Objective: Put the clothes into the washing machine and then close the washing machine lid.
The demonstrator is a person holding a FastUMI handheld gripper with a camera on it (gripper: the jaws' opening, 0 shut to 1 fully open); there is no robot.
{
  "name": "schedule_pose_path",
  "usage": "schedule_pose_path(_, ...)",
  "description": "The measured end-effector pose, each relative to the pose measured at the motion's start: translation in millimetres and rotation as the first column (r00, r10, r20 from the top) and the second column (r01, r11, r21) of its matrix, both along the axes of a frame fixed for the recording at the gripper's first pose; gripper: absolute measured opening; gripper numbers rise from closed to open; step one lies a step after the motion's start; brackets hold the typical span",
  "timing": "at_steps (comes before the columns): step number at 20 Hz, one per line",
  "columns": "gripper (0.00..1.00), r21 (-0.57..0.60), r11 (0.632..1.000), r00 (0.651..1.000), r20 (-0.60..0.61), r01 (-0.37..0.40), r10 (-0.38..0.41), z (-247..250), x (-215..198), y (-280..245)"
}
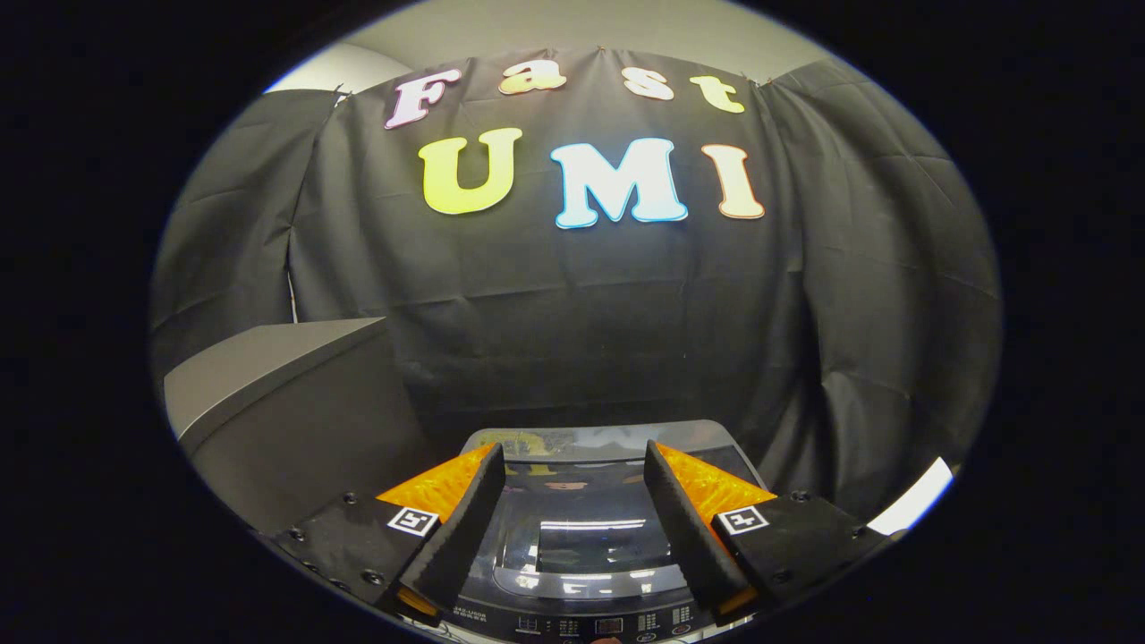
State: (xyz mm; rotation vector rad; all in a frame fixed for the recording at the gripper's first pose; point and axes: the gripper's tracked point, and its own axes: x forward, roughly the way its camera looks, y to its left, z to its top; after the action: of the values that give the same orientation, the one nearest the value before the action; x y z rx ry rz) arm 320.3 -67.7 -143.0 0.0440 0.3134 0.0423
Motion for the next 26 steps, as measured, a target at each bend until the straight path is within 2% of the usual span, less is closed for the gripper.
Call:
schedule_pose_path(10, 0.97, -0.034, 0.999, 0.997, 0.073, 0.003, 0.000, 61.8, -54.0, 11.5)
schedule_pose_path(19, 0.97, -0.053, 0.999, 0.986, 0.166, 0.013, -0.004, 125.5, -130.1, 14.1)
schedule_pose_path(26, 0.97, -0.047, 0.998, 0.982, 0.187, 0.028, -0.019, 137.8, -205.2, 23.0)
